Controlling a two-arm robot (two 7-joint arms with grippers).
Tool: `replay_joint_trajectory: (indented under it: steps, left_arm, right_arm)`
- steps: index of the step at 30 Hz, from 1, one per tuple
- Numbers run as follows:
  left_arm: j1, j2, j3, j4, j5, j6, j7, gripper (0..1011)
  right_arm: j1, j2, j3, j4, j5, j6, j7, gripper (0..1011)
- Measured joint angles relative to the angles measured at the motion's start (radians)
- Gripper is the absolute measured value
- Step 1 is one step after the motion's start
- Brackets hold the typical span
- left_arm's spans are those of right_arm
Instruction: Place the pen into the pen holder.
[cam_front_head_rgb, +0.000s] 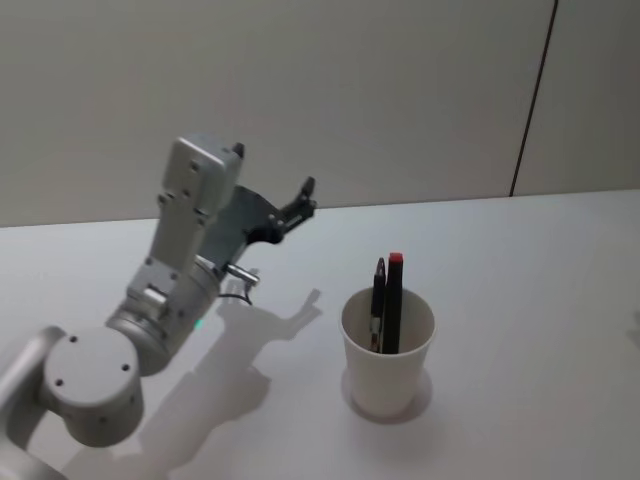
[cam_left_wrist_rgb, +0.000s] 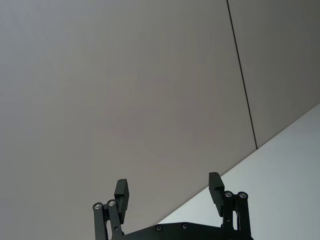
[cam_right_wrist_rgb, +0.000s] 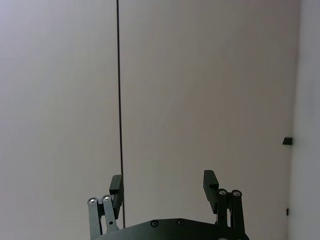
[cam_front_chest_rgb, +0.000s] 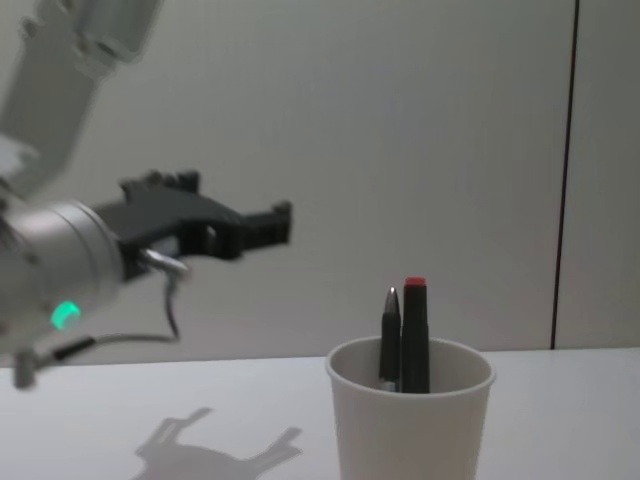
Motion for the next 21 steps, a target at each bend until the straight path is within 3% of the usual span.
replay_joint_trajectory:
  steps: [6,21]
  left_arm:
    - [-0.003,-0.025,0.036,0.033,0.001,-0.02,0.013,1001]
    - [-0.004,-0.029,0.042,0.038,0.001,-0.023,0.015,1001]
  right_arm:
    - [0.015,-0.037,-0.012,0.028,-0.02,0.033,0.064,1001]
    - [0.058,-0.148,-0.045,0.112,-0.08,0.129,0.255,1001]
